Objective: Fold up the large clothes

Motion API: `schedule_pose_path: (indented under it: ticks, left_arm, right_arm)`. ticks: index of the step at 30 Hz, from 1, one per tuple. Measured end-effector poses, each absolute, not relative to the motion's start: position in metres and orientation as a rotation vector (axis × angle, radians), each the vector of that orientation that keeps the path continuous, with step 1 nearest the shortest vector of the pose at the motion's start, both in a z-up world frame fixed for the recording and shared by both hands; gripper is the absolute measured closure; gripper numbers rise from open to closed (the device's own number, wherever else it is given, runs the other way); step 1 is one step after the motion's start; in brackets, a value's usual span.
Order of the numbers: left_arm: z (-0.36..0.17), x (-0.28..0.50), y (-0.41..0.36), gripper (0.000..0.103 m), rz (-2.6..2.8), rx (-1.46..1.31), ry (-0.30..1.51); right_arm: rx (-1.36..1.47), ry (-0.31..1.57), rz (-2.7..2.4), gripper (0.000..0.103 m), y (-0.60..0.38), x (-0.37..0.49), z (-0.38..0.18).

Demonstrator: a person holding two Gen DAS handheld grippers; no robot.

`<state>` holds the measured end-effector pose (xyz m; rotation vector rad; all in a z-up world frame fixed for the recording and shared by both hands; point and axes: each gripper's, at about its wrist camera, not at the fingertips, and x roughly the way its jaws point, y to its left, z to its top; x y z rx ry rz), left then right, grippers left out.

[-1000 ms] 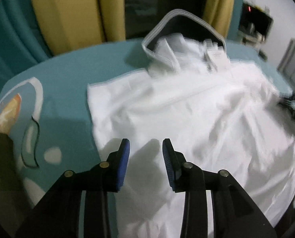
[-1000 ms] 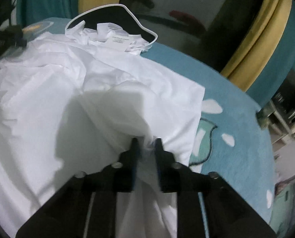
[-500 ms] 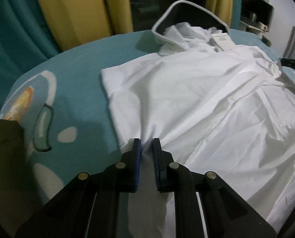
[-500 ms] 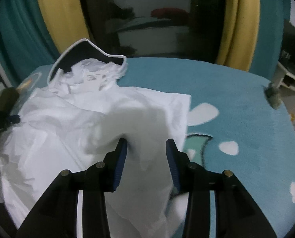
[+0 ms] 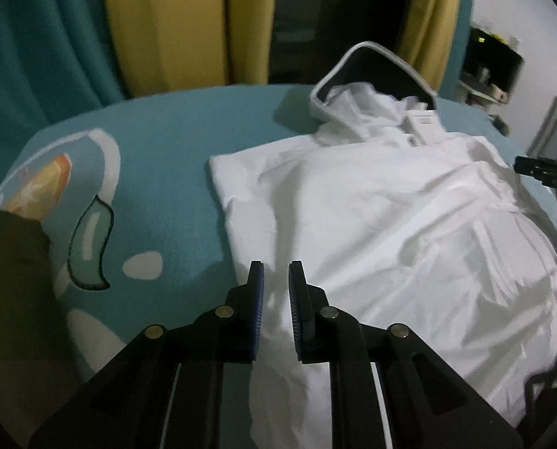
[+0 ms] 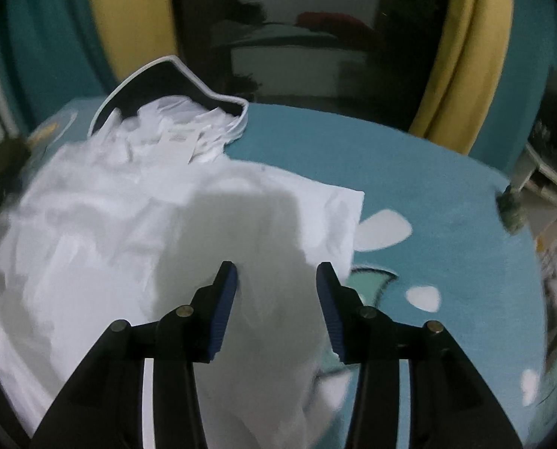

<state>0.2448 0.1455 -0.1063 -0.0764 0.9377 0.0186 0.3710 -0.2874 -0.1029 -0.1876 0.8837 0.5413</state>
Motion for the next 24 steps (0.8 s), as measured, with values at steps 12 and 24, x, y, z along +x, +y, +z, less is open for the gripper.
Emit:
schedule_pose_path:
  ticks: [12, 24]
  left_arm:
    - [-0.119, 0.249, 0.165, 0.088, 0.078, -0.090, 0.991]
    - [-0.071, 0.309, 0.163, 0.066, 0.078, -0.182, 0.865]
  right_arm:
    - [-0.316, 0.941, 0.423, 0.059, -0.305, 0.353, -0.111]
    - [-0.432, 0.759, 0.464, 0.058, -0.228, 0.396, -0.060]
